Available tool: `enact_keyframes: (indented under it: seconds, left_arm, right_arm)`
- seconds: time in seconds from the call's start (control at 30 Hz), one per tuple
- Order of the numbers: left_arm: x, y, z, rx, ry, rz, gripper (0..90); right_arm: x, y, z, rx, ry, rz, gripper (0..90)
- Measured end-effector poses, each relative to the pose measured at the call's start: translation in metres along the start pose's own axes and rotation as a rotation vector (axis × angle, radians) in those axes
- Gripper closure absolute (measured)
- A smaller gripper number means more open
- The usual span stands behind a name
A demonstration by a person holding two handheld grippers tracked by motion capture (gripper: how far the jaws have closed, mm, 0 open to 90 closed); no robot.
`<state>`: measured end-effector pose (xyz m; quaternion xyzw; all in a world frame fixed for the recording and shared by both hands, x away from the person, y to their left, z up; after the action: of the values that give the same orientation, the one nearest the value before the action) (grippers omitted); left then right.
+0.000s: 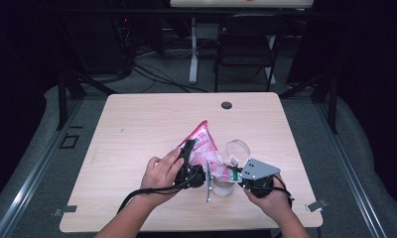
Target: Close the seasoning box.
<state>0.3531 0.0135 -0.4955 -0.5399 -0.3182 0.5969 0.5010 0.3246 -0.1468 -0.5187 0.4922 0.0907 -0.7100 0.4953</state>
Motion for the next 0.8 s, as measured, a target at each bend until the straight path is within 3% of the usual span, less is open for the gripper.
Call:
enact_keyframes:
  seconds: [0.8]
  left_arm:
    - [-0.0023, -0.0016, 0.0005, -0.009, 0.007, -0.005, 61.8]
  right_arm:
    - [0.0014, -0.0002, -0.0005, -0.002, -0.002, -0.001, 89.4]
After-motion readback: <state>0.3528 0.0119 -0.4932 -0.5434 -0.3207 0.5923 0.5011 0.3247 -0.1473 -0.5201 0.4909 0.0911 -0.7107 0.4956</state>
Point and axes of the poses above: each handheld gripper's, and its own axes: z roughly backward along the jaws, x roughly out of its underside, y roughly to its right, the point moved 7 cm from there along -z, roughly forward along the jaws, and after that the axes turned 7 degrees about z, right-handed, at the moved point
